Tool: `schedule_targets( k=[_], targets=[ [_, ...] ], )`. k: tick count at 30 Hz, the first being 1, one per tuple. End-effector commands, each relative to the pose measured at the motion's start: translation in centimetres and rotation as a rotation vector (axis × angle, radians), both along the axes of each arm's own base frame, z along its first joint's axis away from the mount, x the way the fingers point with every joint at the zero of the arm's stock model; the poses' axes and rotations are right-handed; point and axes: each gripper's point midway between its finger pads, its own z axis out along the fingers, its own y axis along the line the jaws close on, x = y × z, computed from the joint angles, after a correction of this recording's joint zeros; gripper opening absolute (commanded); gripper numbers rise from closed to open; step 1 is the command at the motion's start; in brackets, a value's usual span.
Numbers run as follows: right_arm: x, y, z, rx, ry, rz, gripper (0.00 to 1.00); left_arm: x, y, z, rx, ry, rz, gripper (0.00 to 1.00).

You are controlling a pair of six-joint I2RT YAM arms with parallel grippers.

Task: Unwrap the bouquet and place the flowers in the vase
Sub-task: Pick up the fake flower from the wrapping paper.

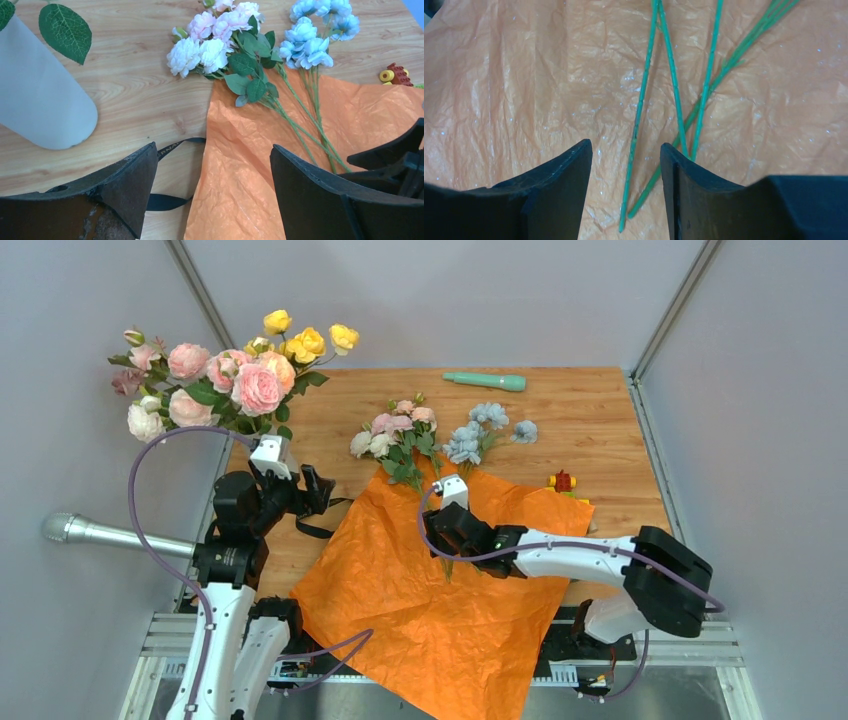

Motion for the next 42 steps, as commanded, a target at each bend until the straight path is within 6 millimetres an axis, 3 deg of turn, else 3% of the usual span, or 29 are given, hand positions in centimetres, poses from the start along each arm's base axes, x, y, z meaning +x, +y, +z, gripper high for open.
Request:
schedule_targets(
  k=[1,4,12,25,42],
  targets=[
    [1.8,2.9,1.2,0.060,-0.012,0.034,0.50,-0.1,0.3,0.3,0.025,-0.016,0.006,0.89],
    [2.6,3.3,0.5,0.043,0.001,0.040,0.42,-0.3,0.3,0.2,0.025,-0.010,0.003,0.90],
    [4.3,4.1,-0.9,0.007,0.024,0.035,0.35,-0.8,0.1,-0.1,0.026,0.001,-0.011,0.90],
    [6.5,3.2,-2.9,-0.056,0.043,-0.021,0.31,-0.9,0.0,-0.2,0.025,0.001,-0.017,0.90],
    [7.9,4.2,-4.3,-0.107,0.044,-0.013,0.24,-0.8,0.0,-0.3,0.028,0.004,-0.017,0.90]
  ],
)
